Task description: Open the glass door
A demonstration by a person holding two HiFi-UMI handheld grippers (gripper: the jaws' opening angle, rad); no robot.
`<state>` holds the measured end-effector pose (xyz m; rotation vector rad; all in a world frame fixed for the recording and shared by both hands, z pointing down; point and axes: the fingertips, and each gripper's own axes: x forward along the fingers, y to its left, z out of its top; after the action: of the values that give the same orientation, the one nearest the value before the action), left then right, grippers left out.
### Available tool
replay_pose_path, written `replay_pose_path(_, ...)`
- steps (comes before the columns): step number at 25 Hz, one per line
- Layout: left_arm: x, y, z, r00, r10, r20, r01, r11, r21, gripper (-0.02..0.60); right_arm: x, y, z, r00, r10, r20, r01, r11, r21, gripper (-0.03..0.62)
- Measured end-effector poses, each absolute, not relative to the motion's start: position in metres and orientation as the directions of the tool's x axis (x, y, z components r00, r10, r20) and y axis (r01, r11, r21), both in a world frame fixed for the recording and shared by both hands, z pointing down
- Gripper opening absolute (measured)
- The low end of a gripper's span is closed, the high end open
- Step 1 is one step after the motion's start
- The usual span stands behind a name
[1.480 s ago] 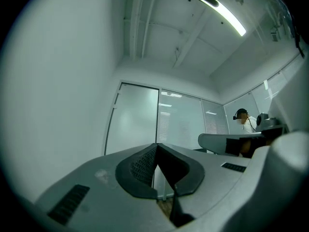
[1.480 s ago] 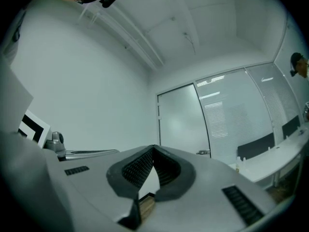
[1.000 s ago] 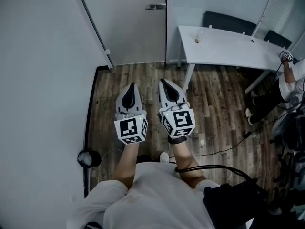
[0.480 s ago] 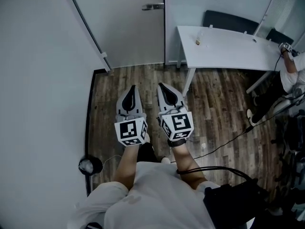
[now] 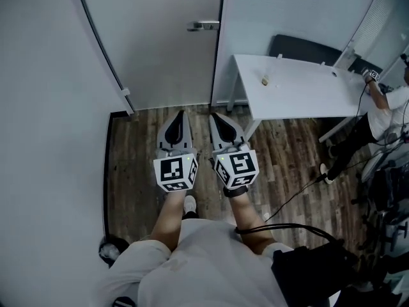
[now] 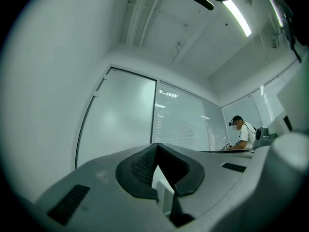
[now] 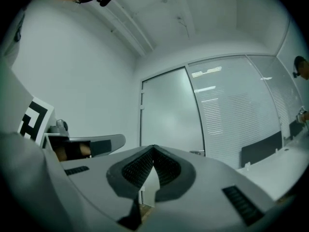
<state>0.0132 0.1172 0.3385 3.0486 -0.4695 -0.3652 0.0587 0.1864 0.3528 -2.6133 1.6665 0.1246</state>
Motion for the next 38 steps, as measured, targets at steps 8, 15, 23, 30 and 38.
replay_pose_path(8, 0.058, 0.009, 0.35, 0.932, -0.29, -0.22, -0.282, -0.957, 0.067, -0.003, 0.097, 0.073, 0.354, 0.407, -0.908, -0.097, -0.91, -0.412, 0.041, 0.0)
replay_pose_path(15, 0.115, -0.035, 0.372, 0.949, -0.265, -0.173, -0.255, -0.964, 0.078, -0.003, 0.159, 0.023, 0.367, 0.42, -0.905, -0.07, -0.905, -0.423, 0.038, 0.0)
replay_pose_path(23, 0.24, -0.094, 0.382, 0.946, -0.29, -0.144, -0.288, -0.957, 0.04, -0.003, 0.294, -0.037, 0.381, 0.403, -0.912, -0.077, -0.915, -0.404, -0.011, 0.0)
replay_pose_path(30, 0.361, -0.144, 0.354, 0.939, -0.31, -0.147, -0.315, -0.949, -0.012, -0.003, 0.418, -0.087, 0.34, 0.378, -0.914, -0.146, -0.924, -0.382, 0.005, 0.0)
replay_pose_path(38, 0.472, -0.157, 0.37, 0.944, -0.311, -0.112, -0.314, -0.949, -0.01, -0.003, 0.544, -0.087, 0.358, 0.422, -0.9, -0.109, -0.906, -0.42, -0.042, 0.0)
